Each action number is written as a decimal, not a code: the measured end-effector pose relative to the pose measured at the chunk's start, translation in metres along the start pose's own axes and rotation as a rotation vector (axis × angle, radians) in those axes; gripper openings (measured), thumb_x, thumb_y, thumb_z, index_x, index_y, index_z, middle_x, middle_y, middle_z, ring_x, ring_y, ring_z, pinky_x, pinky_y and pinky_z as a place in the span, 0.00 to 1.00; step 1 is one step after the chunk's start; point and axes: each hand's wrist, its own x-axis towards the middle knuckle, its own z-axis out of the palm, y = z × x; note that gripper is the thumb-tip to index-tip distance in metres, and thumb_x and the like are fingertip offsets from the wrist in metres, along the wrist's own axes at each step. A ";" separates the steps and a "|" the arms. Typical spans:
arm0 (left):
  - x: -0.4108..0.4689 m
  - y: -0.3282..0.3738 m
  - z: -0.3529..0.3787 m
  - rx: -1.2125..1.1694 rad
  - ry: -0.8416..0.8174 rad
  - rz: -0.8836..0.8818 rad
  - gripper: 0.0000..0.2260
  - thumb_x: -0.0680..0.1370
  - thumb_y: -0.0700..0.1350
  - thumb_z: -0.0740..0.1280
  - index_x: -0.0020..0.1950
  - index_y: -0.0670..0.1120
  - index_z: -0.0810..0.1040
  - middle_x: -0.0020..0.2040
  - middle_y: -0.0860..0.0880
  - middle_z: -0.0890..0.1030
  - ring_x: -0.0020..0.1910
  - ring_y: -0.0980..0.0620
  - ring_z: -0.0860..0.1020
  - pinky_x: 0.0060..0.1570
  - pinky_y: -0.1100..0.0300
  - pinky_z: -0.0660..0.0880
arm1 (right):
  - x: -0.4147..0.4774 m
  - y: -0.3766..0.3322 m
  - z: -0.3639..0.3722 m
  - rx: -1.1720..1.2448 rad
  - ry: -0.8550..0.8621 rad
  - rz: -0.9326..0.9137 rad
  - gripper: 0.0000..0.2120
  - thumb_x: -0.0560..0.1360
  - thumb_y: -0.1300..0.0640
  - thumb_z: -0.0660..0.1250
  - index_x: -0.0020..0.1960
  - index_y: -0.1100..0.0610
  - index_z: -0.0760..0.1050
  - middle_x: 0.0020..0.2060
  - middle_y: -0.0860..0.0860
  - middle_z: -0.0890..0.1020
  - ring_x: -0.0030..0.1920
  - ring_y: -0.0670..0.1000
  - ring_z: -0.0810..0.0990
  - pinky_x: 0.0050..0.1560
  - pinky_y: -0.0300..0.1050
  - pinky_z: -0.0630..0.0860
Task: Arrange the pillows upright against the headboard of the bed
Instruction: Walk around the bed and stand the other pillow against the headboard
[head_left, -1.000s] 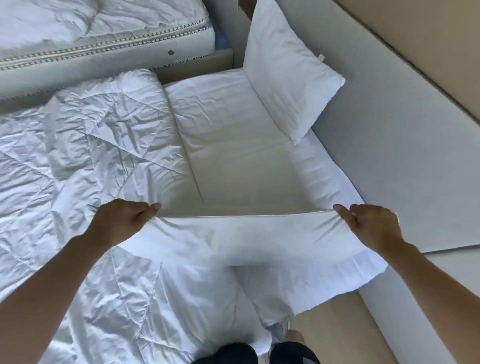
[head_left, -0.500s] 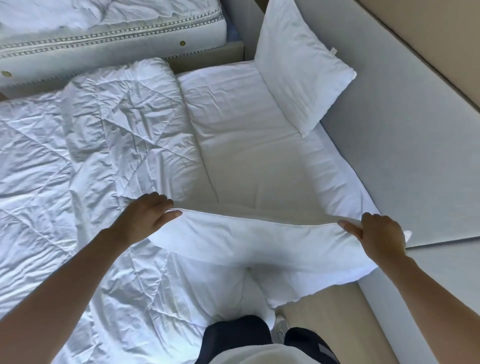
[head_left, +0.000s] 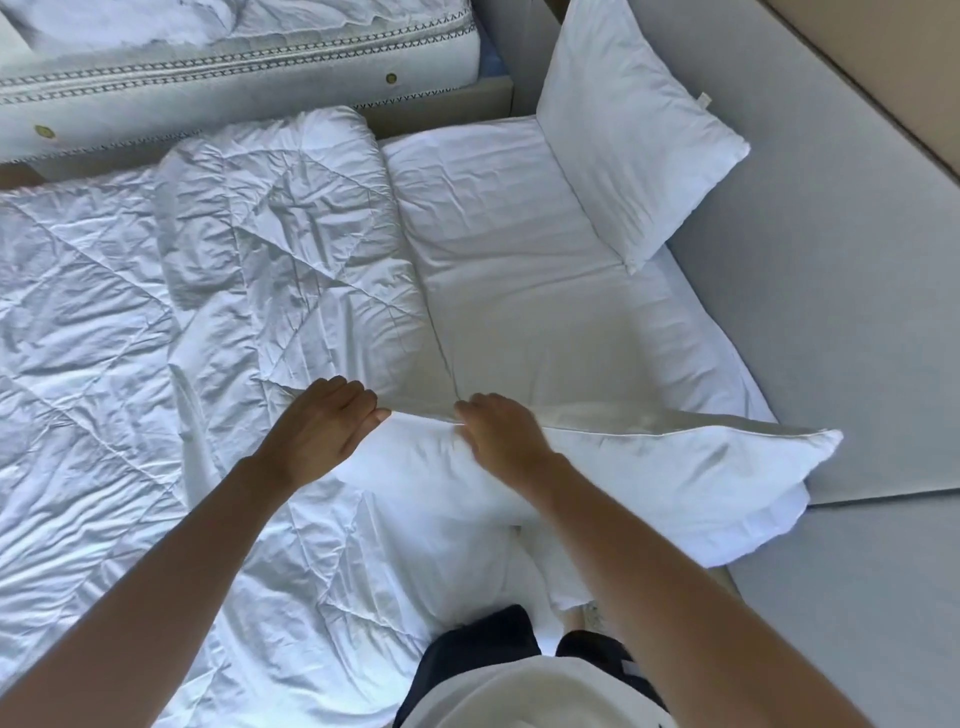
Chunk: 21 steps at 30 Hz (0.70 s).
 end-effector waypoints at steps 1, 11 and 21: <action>0.000 0.001 0.001 -0.005 0.013 -0.004 0.18 0.86 0.49 0.57 0.39 0.43 0.73 0.33 0.45 0.71 0.32 0.44 0.72 0.35 0.50 0.71 | -0.017 0.028 -0.003 -0.016 -0.059 0.072 0.07 0.71 0.58 0.73 0.47 0.59 0.80 0.39 0.57 0.81 0.40 0.61 0.82 0.38 0.50 0.78; 0.011 -0.006 0.008 0.009 0.045 0.052 0.17 0.85 0.49 0.59 0.40 0.42 0.74 0.34 0.44 0.72 0.33 0.41 0.73 0.38 0.50 0.70 | -0.202 0.228 -0.093 -0.418 -0.131 0.408 0.11 0.65 0.69 0.77 0.46 0.61 0.84 0.35 0.58 0.83 0.36 0.63 0.82 0.36 0.55 0.81; 0.006 -0.022 0.010 -0.044 -0.099 -0.036 0.22 0.85 0.55 0.53 0.43 0.41 0.74 0.33 0.43 0.75 0.31 0.39 0.76 0.31 0.50 0.73 | -0.197 0.264 -0.091 -0.389 -0.043 0.374 0.10 0.76 0.55 0.69 0.47 0.61 0.73 0.37 0.60 0.79 0.38 0.64 0.80 0.36 0.54 0.78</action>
